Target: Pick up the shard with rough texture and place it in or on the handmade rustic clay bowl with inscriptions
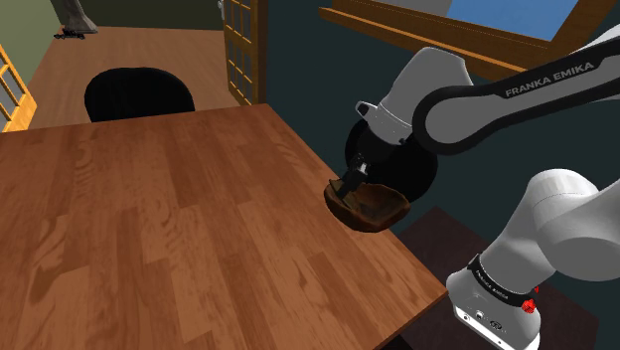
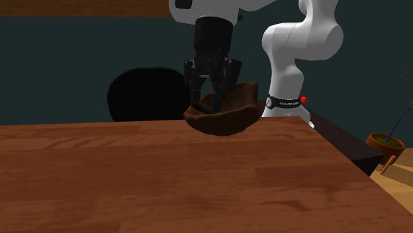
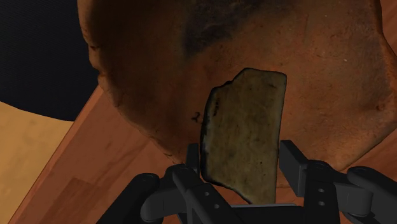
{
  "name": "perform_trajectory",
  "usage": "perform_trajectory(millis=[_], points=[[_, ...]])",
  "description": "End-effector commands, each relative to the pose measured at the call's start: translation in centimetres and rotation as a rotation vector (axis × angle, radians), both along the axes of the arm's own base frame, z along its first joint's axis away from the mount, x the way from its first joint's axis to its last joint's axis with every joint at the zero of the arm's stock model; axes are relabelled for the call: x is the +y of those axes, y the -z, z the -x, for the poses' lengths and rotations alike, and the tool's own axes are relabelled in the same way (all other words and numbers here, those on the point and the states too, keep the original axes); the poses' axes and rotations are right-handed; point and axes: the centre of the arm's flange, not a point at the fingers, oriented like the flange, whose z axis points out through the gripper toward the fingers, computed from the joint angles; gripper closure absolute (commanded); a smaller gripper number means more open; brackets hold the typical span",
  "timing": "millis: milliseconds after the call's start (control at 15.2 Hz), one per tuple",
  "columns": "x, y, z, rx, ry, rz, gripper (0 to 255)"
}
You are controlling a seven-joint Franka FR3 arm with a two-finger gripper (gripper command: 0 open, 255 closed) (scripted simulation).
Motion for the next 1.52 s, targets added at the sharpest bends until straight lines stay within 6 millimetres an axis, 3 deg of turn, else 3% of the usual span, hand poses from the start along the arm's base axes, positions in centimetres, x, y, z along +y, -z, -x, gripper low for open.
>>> perform_trajectory(millis=[0,330,1452], points=[[0.0,0.0,0.0,0.0,0.0,0.0,255],[0.0,0.0,0.0,0.0,0.0,0.0,255],[0.0,-9.0,0.0,0.0,0.0,0.0,255]])
